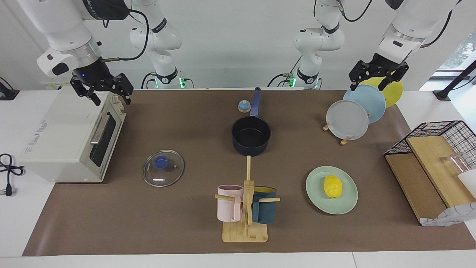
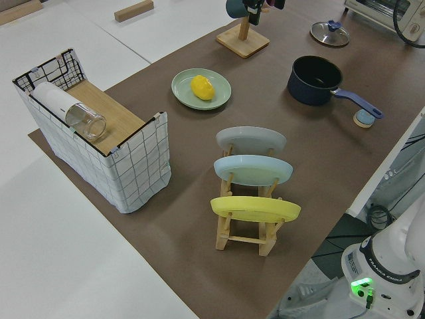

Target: Transfer potato from pot to plate

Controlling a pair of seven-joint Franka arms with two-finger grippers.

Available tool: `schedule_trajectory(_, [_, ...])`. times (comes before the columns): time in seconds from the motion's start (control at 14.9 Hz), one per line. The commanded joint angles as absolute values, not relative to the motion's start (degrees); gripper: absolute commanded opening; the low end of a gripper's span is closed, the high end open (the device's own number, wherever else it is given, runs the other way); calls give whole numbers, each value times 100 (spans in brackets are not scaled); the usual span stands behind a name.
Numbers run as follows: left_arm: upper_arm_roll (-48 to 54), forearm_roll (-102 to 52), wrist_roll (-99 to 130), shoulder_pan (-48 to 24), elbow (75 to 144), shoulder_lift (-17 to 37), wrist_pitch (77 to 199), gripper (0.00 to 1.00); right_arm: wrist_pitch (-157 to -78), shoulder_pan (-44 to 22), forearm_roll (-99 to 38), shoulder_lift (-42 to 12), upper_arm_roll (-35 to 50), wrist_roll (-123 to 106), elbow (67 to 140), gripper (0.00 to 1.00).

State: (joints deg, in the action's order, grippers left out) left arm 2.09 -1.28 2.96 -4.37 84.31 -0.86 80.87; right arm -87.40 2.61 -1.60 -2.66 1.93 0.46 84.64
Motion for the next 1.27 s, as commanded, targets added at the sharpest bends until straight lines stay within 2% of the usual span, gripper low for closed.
schedule_trajectory(0.0, [272, -123, 334, -246, 8613, -246, 8051, 100, -8692, 290, -185, -158, 193, -88, 8578, 100])
schedule_trajectory(1.21, [264, -132, 220, -229, 8648, -272, 8121, 100, -8692, 290, -185, -158, 193, -88, 8578, 100])
